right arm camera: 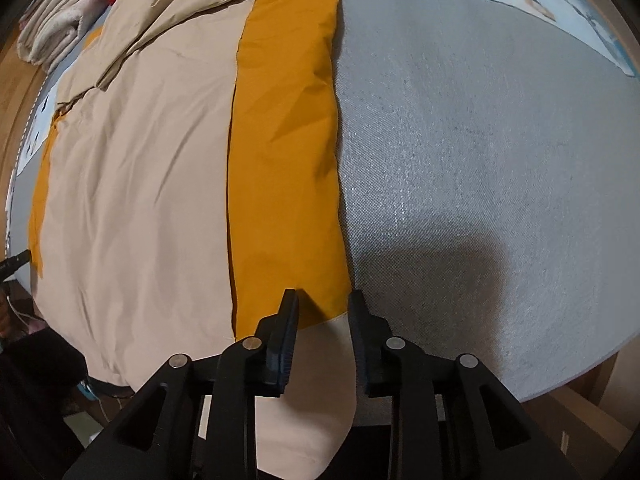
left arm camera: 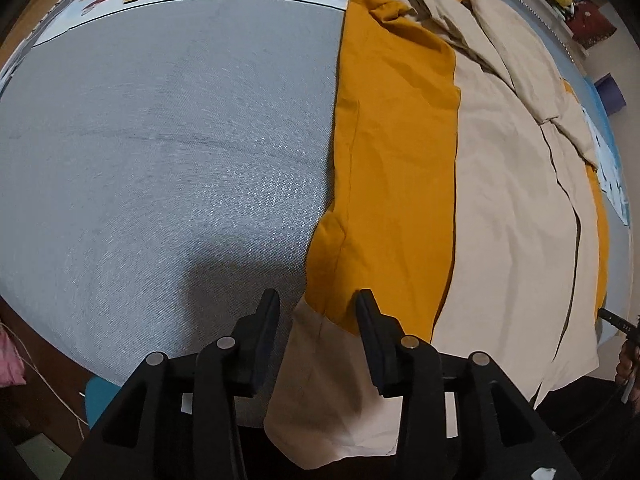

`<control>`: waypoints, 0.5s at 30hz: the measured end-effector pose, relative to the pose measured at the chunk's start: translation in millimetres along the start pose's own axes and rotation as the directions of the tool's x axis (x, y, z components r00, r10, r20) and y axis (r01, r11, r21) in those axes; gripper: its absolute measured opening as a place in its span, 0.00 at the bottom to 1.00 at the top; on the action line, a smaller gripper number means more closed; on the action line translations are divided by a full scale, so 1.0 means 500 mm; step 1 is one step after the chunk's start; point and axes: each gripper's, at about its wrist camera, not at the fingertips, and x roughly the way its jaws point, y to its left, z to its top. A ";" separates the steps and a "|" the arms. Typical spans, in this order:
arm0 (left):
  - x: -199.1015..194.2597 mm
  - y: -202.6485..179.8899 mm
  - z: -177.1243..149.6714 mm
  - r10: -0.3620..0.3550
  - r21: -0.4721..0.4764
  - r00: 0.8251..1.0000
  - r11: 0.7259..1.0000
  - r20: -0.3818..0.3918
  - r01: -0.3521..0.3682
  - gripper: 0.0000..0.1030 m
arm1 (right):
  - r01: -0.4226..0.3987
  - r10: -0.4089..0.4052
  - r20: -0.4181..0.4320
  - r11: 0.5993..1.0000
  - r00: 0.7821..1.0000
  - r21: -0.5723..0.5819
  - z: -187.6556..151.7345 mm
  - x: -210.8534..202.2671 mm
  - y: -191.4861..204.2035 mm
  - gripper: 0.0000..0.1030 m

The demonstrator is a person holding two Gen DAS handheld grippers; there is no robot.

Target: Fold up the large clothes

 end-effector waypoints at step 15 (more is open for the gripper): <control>0.037 -0.007 0.024 0.005 0.020 0.999 1.000 -0.037 -0.004 0.36 | 0.034 -0.034 -0.029 0.999 0.999 0.022 0.004 0.017 -0.010 0.37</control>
